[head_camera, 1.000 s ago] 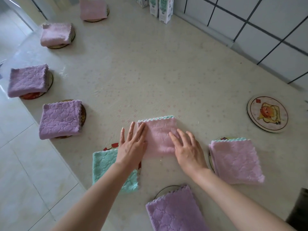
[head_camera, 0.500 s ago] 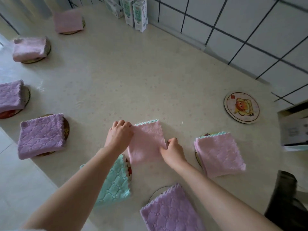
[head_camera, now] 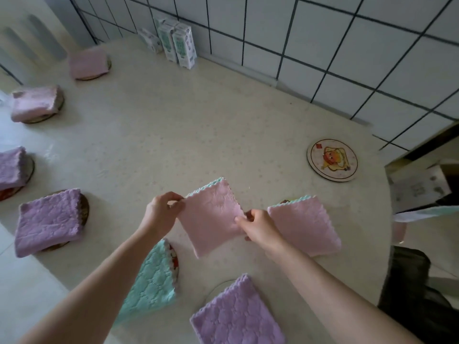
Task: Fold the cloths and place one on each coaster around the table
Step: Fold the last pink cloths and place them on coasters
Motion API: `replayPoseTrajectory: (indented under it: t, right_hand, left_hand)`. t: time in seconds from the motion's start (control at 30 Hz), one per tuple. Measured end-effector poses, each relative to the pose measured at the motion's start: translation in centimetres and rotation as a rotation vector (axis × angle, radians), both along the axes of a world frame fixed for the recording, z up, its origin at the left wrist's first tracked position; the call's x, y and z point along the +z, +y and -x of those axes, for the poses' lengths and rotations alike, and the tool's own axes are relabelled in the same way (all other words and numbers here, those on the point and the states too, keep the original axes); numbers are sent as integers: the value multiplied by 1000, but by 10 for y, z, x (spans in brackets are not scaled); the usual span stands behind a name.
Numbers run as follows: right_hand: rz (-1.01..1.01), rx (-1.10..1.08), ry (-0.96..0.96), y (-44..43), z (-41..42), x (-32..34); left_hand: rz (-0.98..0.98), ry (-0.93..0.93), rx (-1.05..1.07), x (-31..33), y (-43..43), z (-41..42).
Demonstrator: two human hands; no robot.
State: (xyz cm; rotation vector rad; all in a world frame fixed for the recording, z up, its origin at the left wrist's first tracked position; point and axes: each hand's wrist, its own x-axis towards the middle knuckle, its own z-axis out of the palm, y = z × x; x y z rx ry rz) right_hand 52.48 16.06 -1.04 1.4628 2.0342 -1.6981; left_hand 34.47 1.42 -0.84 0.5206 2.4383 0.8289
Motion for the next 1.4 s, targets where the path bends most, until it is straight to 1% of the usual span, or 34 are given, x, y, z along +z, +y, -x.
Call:
replayPoseTrajectory:
  t: [0.1, 0.2, 0.33, 0.47, 0.63, 0.73, 0.83, 0.9, 1.0, 1.17, 1.27, 1.4]
  right_hand:
    - [10, -43, 85, 40, -11, 10]
    - [-51, -68, 114, 84, -30, 17]
    - [-34, -119, 149, 145, -61, 17]
    - [-14, -174, 172, 202, -90, 14]
    - [16, -307, 200, 268, -111, 8]
    - [24, -348, 199, 299, -120, 1]
    - [43, -382, 210, 320, -124, -9]
    - [49, -418, 200, 330, -124, -17]
    - [5, -421, 123, 341, -126, -31]
    - [-201, -319, -6, 353, -129, -38]
    - [-298, -275, 4, 363, -126, -35]
    - [-346, -240, 21, 380, -117, -31]
  left_hand:
    - [-78, -61, 51, 5, 27, -17]
    - [-169, -169, 111, 9, 63, -39]
    - [-287, -274, 140, 11, 127, -66]
    - [-302, -287, 106, 6, 197, -84]
    - [-321, -291, 51, 1, 280, -100]
    - [-330, -286, 26, -2, 322, -103]
    - [-298, -254, -6, -6, 353, -103]
    - [-260, -248, -18, -11, 366, -103]
    - [-183, -242, -33, -24, 376, -105]
    - [-155, -252, 17, -40, 372, -110]
    - [-173, -282, 60, -42, 366, -114]
    - [-205, -363, 146, -46, 356, -130]
